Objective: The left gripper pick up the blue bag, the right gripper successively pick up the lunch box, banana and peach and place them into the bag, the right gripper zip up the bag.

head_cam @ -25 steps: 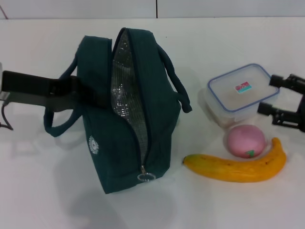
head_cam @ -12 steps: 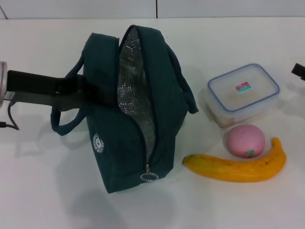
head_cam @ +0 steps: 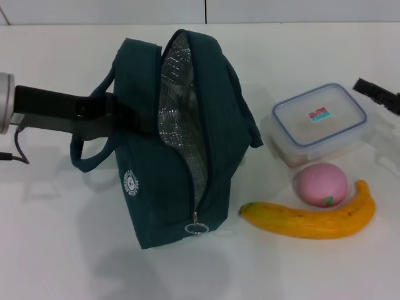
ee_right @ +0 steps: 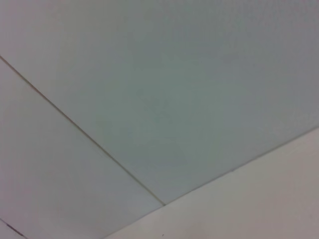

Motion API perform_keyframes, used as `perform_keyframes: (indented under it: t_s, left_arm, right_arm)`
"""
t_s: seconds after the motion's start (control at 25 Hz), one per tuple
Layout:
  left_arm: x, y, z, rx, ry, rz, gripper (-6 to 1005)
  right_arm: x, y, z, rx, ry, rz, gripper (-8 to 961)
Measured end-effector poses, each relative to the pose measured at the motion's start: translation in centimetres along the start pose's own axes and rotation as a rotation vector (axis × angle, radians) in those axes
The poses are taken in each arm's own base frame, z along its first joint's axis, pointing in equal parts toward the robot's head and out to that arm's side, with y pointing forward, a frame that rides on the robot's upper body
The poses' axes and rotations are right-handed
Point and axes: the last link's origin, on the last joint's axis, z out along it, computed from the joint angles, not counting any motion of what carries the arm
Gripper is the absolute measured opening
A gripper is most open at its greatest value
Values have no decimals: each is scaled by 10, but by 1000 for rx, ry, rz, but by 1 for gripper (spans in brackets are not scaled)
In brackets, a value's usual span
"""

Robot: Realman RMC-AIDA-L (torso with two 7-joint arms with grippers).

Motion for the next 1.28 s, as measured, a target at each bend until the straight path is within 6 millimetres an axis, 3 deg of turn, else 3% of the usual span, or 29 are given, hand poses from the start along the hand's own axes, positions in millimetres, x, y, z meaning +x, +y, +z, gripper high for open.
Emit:
perform_keyframes:
  t_s: [0.72, 1.0, 1.24, 1.28]
  left_arm:
    - [1, -1, 0, -1, 1, 20, 41]
    - [0, -1, -1, -2, 2, 19, 41]
    - [1, 0, 0, -5, 1, 28, 41]
    - [1, 0, 0, -6, 0, 30, 41]
  right_arm:
    - [14, 14, 18, -42, 34, 116, 823]
    - [15, 25, 15, -122, 24, 163, 822]
    - [14, 28, 17, -139, 32, 185, 612]
    - [14, 29, 18, -142, 33, 188, 542]
